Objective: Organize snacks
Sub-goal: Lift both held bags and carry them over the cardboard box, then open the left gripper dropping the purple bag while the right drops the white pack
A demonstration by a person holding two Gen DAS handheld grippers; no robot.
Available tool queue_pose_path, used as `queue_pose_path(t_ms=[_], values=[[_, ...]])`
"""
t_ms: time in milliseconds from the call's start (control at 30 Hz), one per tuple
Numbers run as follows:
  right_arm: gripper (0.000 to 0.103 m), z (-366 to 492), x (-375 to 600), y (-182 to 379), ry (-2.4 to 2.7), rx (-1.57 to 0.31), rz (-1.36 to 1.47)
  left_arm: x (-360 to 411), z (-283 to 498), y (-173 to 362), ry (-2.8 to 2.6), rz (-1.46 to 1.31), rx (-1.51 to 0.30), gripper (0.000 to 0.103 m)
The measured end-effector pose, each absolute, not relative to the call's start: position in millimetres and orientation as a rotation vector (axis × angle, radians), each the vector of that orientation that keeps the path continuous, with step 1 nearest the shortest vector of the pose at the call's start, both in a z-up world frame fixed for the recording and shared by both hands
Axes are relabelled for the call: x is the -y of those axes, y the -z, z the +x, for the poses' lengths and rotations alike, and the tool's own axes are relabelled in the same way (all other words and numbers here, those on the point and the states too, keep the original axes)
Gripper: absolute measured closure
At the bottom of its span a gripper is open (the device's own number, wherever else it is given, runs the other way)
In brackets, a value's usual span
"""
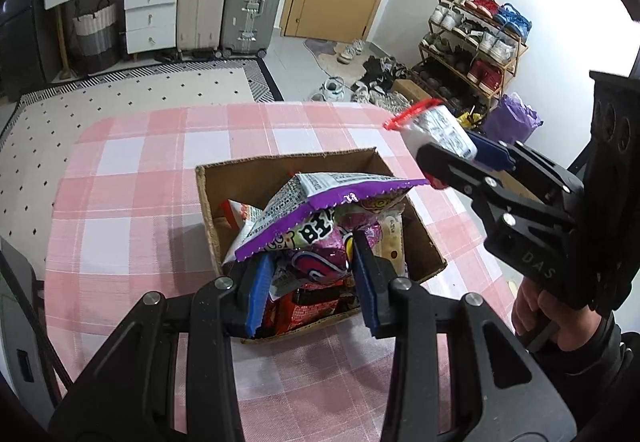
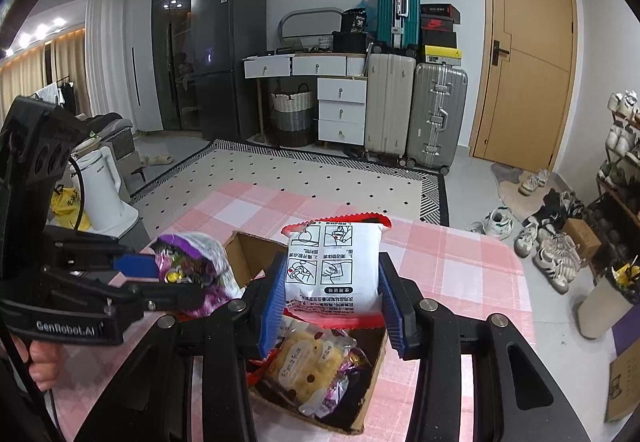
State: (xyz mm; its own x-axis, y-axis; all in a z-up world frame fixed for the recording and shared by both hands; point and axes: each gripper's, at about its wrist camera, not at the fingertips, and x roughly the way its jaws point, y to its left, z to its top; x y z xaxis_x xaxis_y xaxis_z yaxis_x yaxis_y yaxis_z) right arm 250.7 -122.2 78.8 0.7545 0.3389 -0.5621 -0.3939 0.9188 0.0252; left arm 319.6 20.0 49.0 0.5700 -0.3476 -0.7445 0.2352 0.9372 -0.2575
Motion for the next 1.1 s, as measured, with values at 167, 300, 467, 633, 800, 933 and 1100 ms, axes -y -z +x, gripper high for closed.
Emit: queue_pose_path(t_ms=[167,300,467,633,800,933,1100], values=[[0.060,271.6,119.5,-67.5,-0.422,-0.628,-0.062,-17.2,335.5,-36.6,0.361,-0.136,-0.931,0.068],[0.059,283.2,116.8,-58.4,-0.440,-0.650,-0.044,-14.5,344.3,-28.3,0.372,-0.143,-0.946,0.068],[0.022,287.7,115.4,-52.3,-0.458,-0.650,-0.026,-19.5,349.6,-22.7,0.338,-0.166,-0.939,0.027],[0.022,277.6,124.3,-56.9,-0.444,-0.607,-0.013,-20.8,346.6,-27.5,0.330,-0.158,-0.912,0.025],[0.021,258.7,138.0,-67.5,-0.418,-0.564,0.003,-15.4,336.3,-37.4,0.322,-0.128,-0.884,0.025],[0.019,238.6,149.0,-79.8,-0.398,-0.527,0.011,-15.9,323.2,-48.3,0.299,-0.120,-0.854,0.025],[0.018,208.6,160.0,-92.6,-0.380,-0.478,0.012,-17.8,302.7,-60.8,0.268,-0.108,-0.812,0.024]])
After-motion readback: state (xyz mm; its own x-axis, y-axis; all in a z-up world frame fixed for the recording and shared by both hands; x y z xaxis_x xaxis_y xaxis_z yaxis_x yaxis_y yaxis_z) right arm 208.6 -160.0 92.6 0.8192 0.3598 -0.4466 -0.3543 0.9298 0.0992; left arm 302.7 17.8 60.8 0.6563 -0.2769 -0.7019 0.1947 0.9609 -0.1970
